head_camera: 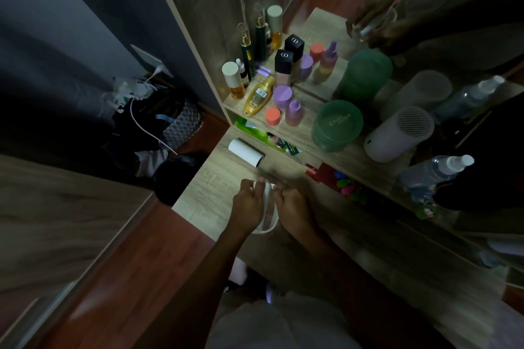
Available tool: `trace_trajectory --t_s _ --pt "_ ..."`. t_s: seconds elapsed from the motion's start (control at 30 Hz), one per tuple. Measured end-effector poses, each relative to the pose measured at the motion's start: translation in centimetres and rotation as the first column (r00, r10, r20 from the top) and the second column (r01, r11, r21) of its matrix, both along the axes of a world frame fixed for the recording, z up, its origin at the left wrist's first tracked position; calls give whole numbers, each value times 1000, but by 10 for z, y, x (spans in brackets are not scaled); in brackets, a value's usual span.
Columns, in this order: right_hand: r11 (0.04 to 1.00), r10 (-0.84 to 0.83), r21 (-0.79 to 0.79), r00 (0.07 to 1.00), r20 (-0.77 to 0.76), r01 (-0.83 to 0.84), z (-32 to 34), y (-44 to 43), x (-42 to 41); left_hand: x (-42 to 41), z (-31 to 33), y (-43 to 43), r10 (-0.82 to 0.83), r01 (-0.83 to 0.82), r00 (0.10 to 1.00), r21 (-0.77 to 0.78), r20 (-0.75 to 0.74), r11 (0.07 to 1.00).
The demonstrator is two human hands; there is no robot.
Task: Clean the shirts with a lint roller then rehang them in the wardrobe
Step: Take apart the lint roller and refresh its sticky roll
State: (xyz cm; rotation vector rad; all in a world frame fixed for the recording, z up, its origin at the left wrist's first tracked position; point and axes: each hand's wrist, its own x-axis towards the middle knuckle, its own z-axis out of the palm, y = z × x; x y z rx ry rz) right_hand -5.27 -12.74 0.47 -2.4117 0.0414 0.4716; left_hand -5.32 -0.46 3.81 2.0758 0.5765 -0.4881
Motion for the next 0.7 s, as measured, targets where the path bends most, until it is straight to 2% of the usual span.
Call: trace_trajectory --t_s 0.03,0.1,0.13,0.23,0.33,0.43,0.5,0.53,0.57,0.6,0.67,0.7 --pt "998 55 -23 998 43 -54 -5 0 -2 -1 0 0 -3 3 1000 -1 -7 1000" --pt "984 156 -119 961 229 -131 -2 3 -6 -4 -1 1 -4 5 1000 11 -14 1000" --pt "977 177 -158 957 229 -142 -9 3 -7 -5 -2 2 3 -3 1000 12 -14 1000" --pt "995 76 -84 979 191 -61 -13 1 -9 -5 0 1 22 -22 1000 0 -1 1000" --pt "999 -3 36 998 68 1 -2 1 -9 -2 -4 2 2 -2 1000 -2 21 1000" --pt "980 -142 126 985 -101 155 4 3 -5 2 -8 5 14 -13 1000 -29 27 999" --pt "982 -130 124 984 -122 145 2 2 -8 3 -10 6 18 -18 1000 -32 19 999" --pt "967 -176 162 976 -126 195 -1 2 -11 3 -11 6 23 -22 999 -29 25 999" --pt "946 -176 213 941 -290 243 2 4 -15 3 -11 6 36 -35 999 -27 39 999" --pt "972 -121 150 932 -342 181 -1 5 -19 3 -12 7 51 -50 997 -25 49 998" --pt "989 -73 -145 956 -283 33 -31 4 -28 4 -14 6 75 -74 996 -33 52 997" --pt "987 -73 -158 955 -287 28 -34 4 -31 4 -14 5 78 -76 996 -40 47 996"
